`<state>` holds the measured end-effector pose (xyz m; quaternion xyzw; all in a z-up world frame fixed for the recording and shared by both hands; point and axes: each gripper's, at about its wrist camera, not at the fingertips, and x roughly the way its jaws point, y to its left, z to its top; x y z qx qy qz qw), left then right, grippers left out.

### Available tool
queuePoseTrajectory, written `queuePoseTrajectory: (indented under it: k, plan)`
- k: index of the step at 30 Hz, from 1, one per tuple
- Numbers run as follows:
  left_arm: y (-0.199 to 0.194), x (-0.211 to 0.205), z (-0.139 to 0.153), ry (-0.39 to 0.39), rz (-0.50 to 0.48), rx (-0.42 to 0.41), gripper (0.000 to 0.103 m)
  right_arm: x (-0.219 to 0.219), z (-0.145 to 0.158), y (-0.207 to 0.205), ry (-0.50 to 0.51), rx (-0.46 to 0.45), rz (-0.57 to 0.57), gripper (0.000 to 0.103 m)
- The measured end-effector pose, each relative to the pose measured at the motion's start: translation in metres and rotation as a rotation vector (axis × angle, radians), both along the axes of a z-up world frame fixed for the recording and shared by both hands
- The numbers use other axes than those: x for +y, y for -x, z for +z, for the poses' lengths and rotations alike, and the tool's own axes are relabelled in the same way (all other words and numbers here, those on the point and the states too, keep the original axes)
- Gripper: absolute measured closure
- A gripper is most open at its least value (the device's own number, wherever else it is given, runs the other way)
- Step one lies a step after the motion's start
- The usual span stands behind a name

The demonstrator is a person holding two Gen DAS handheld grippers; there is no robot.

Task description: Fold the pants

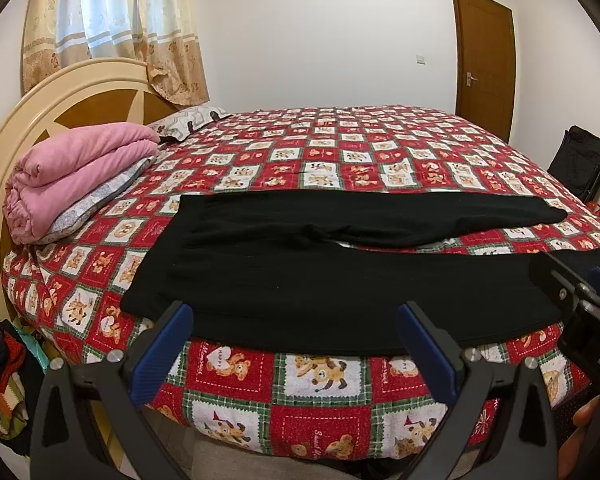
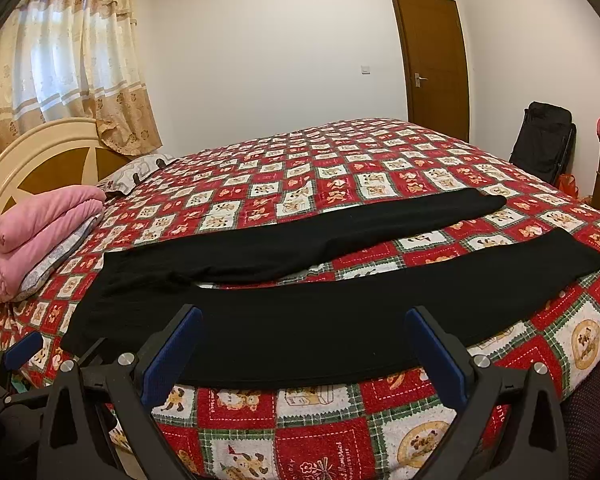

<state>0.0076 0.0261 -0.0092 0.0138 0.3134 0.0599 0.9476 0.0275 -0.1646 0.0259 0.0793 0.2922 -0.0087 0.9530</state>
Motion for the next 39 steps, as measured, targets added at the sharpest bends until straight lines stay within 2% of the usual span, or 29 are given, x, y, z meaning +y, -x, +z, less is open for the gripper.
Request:
queuePoseTrajectory:
  k: [21,39]
  plan:
    - [-0.002,0.0,-0.005,0.004,0.001,0.014,0.0,-0.001,-0.002,-0.002,-0.01,0.013,-0.002,0.001]
    - [-0.019,0.007,-0.02,0.027,0.0,0.1,0.0,-0.01,-0.019,-0.017,-0.043,0.077,-0.002,0.001]
